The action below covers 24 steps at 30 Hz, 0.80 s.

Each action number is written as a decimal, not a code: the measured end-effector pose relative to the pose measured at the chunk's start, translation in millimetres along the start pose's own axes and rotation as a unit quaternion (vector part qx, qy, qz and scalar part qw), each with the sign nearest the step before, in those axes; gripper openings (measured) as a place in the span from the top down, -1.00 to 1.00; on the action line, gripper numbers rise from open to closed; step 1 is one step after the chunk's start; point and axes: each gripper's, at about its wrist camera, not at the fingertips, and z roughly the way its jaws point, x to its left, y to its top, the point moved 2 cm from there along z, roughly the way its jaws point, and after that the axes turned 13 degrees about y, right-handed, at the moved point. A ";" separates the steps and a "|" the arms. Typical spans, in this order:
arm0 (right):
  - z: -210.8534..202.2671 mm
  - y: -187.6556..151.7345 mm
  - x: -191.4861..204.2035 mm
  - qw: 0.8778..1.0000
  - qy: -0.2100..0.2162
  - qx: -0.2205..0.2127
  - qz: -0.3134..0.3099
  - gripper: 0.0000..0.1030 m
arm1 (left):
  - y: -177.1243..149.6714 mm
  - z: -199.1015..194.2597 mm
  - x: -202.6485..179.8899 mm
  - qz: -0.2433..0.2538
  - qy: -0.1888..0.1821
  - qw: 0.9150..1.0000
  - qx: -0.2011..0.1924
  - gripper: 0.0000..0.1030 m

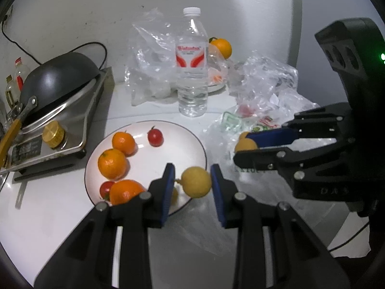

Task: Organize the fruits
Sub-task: 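Lower the yellow fruit onto the white plate with the left tool while the right tool releases its fruit there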

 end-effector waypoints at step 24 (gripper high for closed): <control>20.2 27.4 -36.8 1.000 0.003 -0.018 0.013 0.44 | 5.9 58.2 -8.7 0.007 -0.004 0.999 0.038 0.39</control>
